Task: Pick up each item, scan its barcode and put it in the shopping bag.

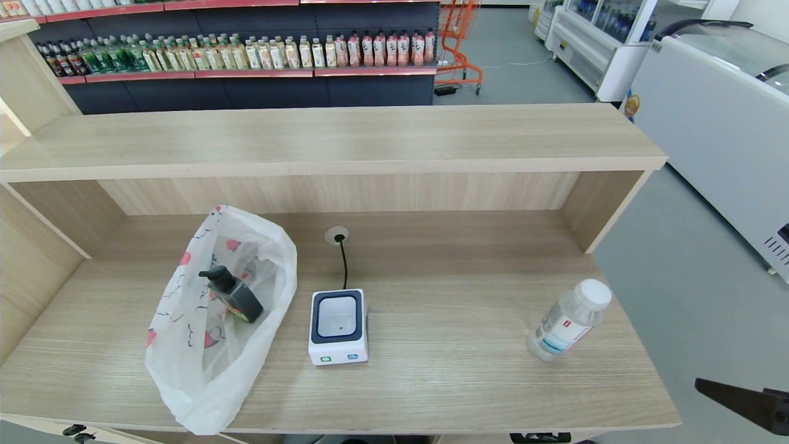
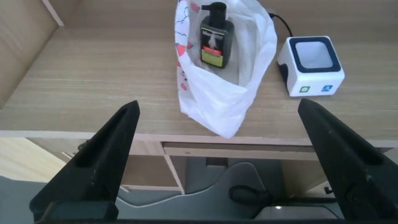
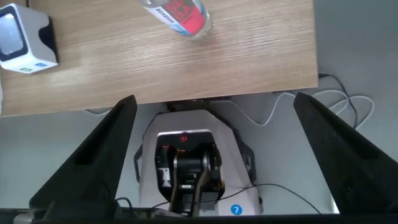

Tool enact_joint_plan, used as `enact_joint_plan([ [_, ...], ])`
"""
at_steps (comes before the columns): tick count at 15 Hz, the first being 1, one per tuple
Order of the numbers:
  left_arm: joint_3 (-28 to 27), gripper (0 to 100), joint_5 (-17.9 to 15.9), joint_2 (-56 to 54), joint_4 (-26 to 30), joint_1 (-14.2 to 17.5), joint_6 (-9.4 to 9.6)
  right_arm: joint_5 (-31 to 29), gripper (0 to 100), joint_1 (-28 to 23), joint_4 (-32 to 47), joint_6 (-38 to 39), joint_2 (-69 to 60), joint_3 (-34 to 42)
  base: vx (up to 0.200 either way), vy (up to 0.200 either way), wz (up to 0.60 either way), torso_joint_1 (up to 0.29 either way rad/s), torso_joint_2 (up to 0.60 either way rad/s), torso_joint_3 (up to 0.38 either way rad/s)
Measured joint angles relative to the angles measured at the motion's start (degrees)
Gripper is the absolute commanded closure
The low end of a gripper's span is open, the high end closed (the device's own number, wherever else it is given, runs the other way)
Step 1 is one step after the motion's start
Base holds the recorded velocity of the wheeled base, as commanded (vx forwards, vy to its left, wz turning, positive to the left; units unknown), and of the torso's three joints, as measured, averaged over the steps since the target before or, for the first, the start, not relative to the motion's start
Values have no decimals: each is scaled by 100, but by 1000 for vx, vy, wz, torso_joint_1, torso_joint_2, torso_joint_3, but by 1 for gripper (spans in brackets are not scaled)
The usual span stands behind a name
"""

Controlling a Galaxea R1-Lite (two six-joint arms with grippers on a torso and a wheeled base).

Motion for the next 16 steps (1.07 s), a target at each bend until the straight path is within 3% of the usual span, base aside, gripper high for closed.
enact_joint_plan([
  [4,-5,0,2,0,0,-2,2,-1063,0,0,-9,-54,260,55,0,0,0,0,0,0],
  [11,-5,0,2,0,0,-2,5,-1192,0,188,-1849,-67,1492,491,0,0,0,0,0,0],
  [16,-5,0,2,0,2,-2,5,-1214,0,727,-2957,-478,2336,529,0,0,0,0,0,0],
])
